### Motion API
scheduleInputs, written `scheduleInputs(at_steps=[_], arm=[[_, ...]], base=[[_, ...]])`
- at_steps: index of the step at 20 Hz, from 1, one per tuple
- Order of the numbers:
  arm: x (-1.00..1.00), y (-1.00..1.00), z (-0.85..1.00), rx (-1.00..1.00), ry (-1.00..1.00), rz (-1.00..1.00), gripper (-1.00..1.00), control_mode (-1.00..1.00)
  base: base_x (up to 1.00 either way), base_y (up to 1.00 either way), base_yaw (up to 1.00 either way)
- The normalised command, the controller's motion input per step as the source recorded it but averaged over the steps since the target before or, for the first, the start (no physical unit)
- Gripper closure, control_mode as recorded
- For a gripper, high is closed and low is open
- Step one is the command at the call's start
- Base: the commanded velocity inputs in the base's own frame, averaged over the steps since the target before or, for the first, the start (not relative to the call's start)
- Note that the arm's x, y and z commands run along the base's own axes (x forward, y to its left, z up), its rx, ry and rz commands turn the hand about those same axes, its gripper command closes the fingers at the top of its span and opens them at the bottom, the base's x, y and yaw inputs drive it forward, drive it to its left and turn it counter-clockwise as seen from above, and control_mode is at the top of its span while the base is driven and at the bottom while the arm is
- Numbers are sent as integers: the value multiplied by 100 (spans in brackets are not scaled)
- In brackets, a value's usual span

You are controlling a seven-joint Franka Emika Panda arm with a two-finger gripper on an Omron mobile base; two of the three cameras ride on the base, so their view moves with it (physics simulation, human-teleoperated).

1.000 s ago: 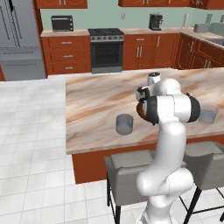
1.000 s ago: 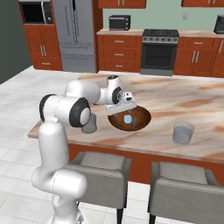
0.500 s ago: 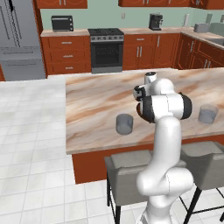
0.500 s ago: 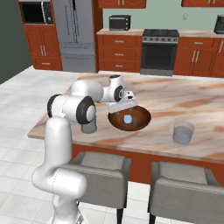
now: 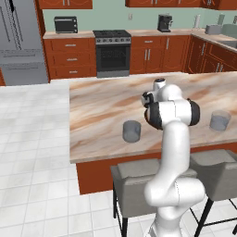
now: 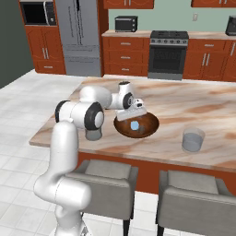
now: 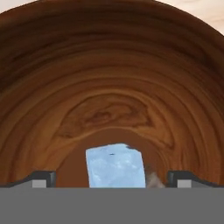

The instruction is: There are four ice cubes in the ice bowl. Place two ice cubes in each glass of water.

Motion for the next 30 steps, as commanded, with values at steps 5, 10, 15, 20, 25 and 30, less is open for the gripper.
scheduleInputs(at_steps=[5,10,15,20,25,30], arm=[[-25,-7,-1,4,-1,0,-100,-100],[0,0,-19,0,0,0,-100,-100],[10,0,-36,0,0,0,-100,-100],[0,0,-15,0,0,0,-100,-100],[0,0,-7,0,0,0,-100,-100],[-2,0,0,0,-1,0,100,-100]], base=[[0,0,0],[0,0,0],[0,0,0],[0,0,0],[0,0,0],[0,0,0]])
